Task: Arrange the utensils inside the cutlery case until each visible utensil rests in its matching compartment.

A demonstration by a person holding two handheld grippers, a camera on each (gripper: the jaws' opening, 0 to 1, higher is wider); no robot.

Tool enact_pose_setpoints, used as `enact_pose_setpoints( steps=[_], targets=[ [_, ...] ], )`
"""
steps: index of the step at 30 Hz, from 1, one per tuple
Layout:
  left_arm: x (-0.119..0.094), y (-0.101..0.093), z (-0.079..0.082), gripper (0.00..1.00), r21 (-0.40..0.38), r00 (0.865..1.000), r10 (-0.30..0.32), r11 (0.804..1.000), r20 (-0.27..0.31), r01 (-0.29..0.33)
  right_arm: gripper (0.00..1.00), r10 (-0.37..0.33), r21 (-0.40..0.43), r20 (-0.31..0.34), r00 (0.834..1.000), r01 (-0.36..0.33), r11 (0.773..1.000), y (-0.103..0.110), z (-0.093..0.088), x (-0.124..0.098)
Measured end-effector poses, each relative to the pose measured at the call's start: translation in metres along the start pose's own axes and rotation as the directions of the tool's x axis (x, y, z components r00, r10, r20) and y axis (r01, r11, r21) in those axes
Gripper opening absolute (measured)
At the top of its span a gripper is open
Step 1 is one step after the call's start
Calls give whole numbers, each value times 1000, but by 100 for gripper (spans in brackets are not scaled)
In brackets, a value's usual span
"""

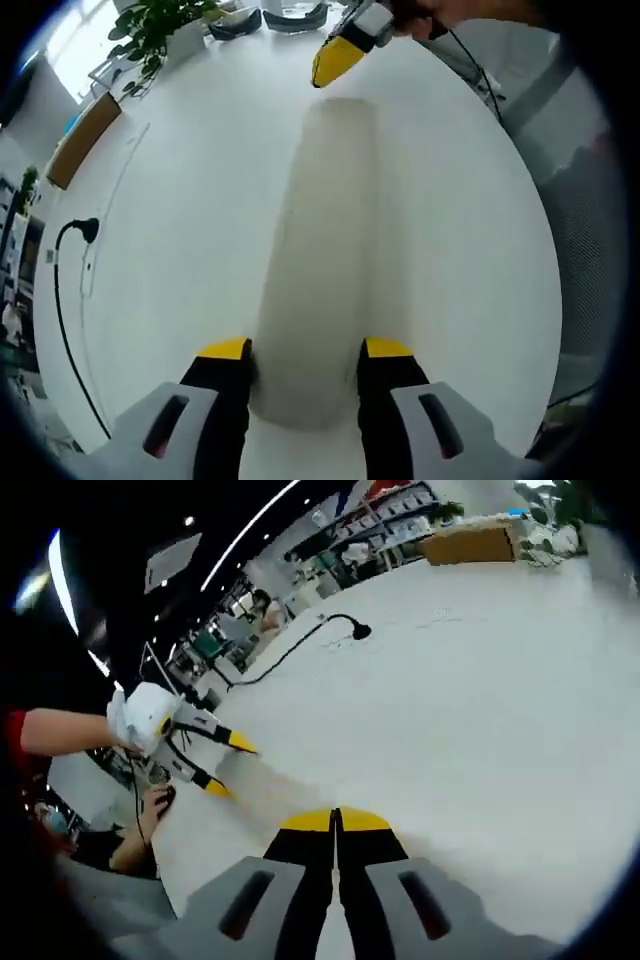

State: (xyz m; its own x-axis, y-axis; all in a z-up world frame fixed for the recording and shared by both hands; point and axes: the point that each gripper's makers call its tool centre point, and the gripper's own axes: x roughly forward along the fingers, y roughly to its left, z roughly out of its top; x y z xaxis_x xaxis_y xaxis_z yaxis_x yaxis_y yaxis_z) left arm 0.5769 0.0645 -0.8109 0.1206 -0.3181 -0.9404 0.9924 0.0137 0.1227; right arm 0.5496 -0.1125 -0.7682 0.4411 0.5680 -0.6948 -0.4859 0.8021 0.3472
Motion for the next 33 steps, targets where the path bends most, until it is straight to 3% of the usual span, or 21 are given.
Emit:
enact_pose_setpoints(
  steps=[1, 3, 8, 9, 11, 12, 14, 15, 16, 17, 20, 21, 23, 26, 27, 28, 29, 30, 31, 32, 33],
  targets=[
    [0, 0, 0, 42, 1, 1000, 2, 1000, -7, -2, 0, -38, -31, -102, 994, 35, 999, 1, -11, -1],
    [0, -1, 1, 42, 2, 1000, 5, 1000, -19, -4, 0, 4, -93, -77, 997, -11, 996, 13, -1, 3],
    [0, -2, 1, 42, 6, 999, 5, 1000, -33, -5, 0, -34, -165, -180, 983, 4, 986, 19, 1, 14],
    [0, -2, 1, 42, 0, 999, 0, 1000, -32, 0, 0, -78, -271, -276, 958, 0, 963, 18, -4, 18],
    [0, -3, 1, 42, -4, 1000, -5, 1000, -30, 5, 0, -113, -394, -323, 940, -25, 919, 21, -6, 22],
    [0, -2, 1, 42, -5, 1000, -7, 1000, -29, 7, 0, -143, -441, -360, 922, -33, 897, 19, -9, 22],
    [0, -2, 1, 42, -5, 999, -7, 1000, -32, 7, 0, -181, -491, -380, 907, -32, 871, 18, -9, 25],
    [0, -2, 1, 42, -6, 999, -6, 1000, -36, 6, 0, -176, -465, -374, 911, -20, 885, 19, -6, 27],
    [0, -2, 1, 42, -5, 999, -5, 1000, -36, 4, 0, -183, -431, -427, 886, -21, 902, 18, -11, 26],
    [0, -2, 2, 42, -2, 999, -4, 1000, -38, 4, 0, -186, -439, -441, 878, -31, 898, 16, -9, 26],
    [0, -2, 2, 42, -1, 999, 2, 1000, -43, -2, 0, -214, -445, -513, 831, -44, 894, 13, -11, 27],
    [0, -2, 2, 42, -3, 999, 4, 1000, -41, -4, 0, -215, -480, -523, 825, -77, 874, 11, -10, 28],
    [0, -2, 1, 42, -6, 999, 6, 1000, -38, -6, 0, -213, -458, -517, 829, -57, 887, 10, -9, 30],
    [1, -1, 2, 42, -5, 999, 7, 1000, -44, -7, 0, -213, -497, -509, 834, -83, 864, 9, -10, 29],
    [1, -1, 2, 42, -4, 999, 6, 1000, -46, -7, 0, -189, -446, -489, 851, -58, 893, 8, -9, 31],
    [1, -1, 2, 42, -6, 999, 5, 1000, -48, -5, 0, -175, -423, -483, 858, -54, 904, 8, -8, 31],
    [1, -1, 2, 42, -7, 999, 4, 1000, -50, -4, 0, -169, -440, -485, 858, -72, 895, 7, -8, 29],
    [1, -2, 2, 42, 2, 999, 3, 1000, -49, -3, 0, -297, -475, -442, 846, 60, 878, -13, -3, 16],
    [1, -1, 2, 42, -10, 999, 3, 1000, -50, -4, 0, -215, -464, -477, 852, -36, 885, 4, -8, 8],
    [1, -1, 2, 42, -10, 999, 2, 1000, -50, -2, 0, -227, -493, -474, 851, -42, 869, 4, -6, 3],
    [1, -1, 2, 42, -8, 999, 2, 1000, -42, -2, 0, -226, -506, -471, 853, -52, 861, 6, -8, 19]
  ],
)
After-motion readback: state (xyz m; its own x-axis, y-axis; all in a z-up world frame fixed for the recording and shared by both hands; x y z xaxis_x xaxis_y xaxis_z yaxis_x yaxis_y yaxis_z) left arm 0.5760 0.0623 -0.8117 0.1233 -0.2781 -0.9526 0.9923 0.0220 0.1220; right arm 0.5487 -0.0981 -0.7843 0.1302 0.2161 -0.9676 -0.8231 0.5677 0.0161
